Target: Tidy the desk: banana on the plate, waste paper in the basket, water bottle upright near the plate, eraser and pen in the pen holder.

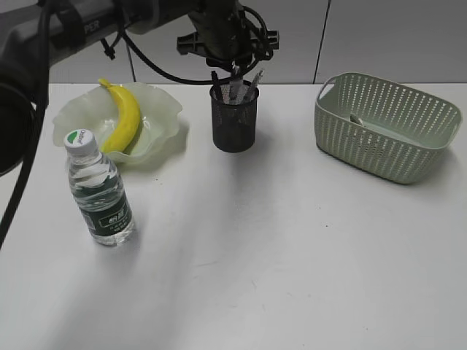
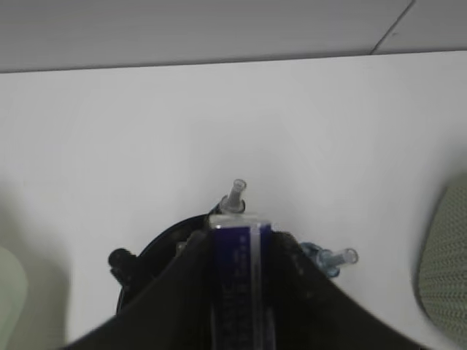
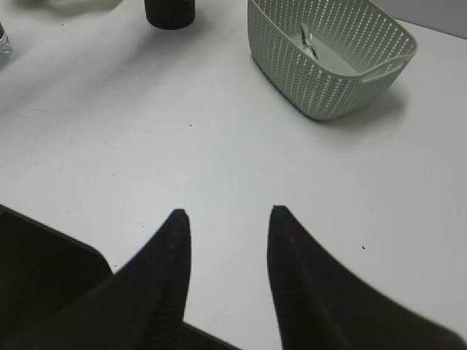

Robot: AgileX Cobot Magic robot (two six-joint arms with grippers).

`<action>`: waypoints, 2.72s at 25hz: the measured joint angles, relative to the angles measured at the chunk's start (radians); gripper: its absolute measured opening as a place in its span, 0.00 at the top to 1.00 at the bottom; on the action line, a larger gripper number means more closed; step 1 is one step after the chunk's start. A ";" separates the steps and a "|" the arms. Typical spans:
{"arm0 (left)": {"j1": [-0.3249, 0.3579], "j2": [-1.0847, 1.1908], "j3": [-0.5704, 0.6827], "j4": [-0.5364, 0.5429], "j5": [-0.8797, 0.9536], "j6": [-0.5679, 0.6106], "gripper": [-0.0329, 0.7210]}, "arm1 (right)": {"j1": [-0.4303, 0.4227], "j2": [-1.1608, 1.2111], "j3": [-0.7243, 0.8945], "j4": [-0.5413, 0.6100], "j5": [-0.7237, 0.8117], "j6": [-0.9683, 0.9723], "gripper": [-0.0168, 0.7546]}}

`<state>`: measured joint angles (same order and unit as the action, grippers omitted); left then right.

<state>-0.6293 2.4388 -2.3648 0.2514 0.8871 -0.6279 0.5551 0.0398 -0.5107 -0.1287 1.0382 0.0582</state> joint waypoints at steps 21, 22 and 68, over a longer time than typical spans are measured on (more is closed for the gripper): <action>0.003 -0.206 0.000 0.084 0.219 0.035 0.49 | 0.000 0.000 0.000 0.000 0.000 0.000 0.59; 0.003 -0.236 0.000 0.085 0.263 0.063 0.49 | 0.000 0.000 0.000 0.000 0.000 0.000 0.59; -0.037 -2.419 1.825 -0.112 0.182 0.403 0.58 | 0.000 0.000 0.000 0.000 0.000 0.000 0.59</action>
<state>-0.6661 0.0199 -0.5394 0.1398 1.0688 -0.2252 0.5551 0.0398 -0.5107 -0.1287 1.0382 0.0582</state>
